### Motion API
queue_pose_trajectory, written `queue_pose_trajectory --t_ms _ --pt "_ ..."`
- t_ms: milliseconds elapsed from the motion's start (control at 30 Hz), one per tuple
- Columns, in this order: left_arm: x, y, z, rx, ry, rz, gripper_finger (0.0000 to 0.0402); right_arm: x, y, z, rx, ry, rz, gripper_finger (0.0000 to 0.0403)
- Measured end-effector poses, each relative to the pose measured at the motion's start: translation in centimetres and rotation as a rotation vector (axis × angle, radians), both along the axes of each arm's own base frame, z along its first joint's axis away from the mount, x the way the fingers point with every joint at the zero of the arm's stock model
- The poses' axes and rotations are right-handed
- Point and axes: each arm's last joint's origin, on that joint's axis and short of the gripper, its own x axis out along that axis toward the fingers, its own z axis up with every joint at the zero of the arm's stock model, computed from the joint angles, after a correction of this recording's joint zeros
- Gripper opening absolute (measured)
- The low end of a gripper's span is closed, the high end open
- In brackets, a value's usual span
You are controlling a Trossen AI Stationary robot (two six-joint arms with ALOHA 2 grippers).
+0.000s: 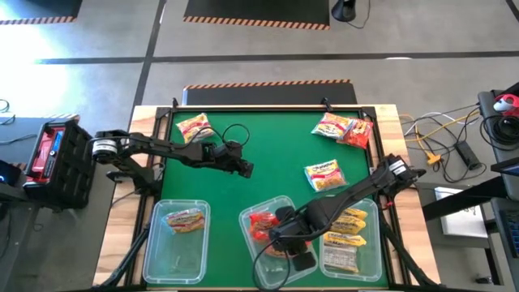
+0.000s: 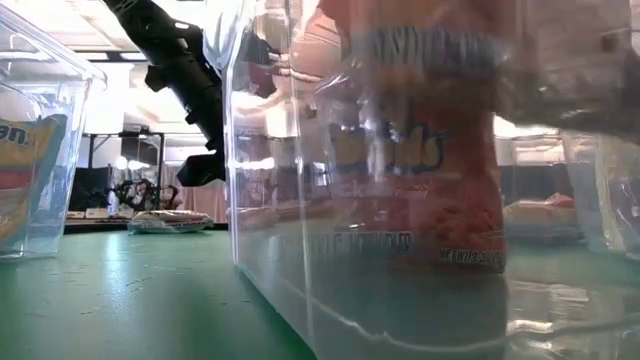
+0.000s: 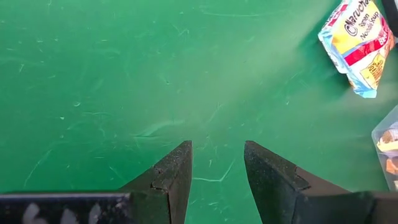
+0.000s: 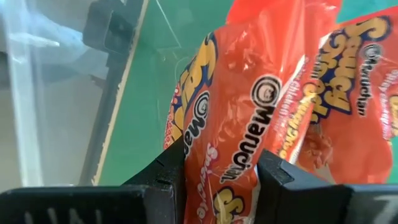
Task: Sort Maruchan noodles
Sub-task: Put the orange noodle pack into the middle transparent bin
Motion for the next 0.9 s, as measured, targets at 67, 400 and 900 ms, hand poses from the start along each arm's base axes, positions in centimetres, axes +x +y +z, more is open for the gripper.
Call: queue_pose_trajectory --t_ms 67,400,900 --pt "0.05 0.01 0.04 -0.006 -0.008 0.008 0.013 0.22 0.09 -0.55 0.002 0.016 0.014 0.0107" --pt "0.08 0.01 0.08 -0.009 -0.012 0.013 0.013 0.51 0.2 -1.26 -0.007 0.027 0.025 0.0114" --pt "0.08 0.01 0.08 0.0 -0.01 0.002 0.013 0.92 0.02 -1.15 0.012 0.005 -0.002 0.0082"
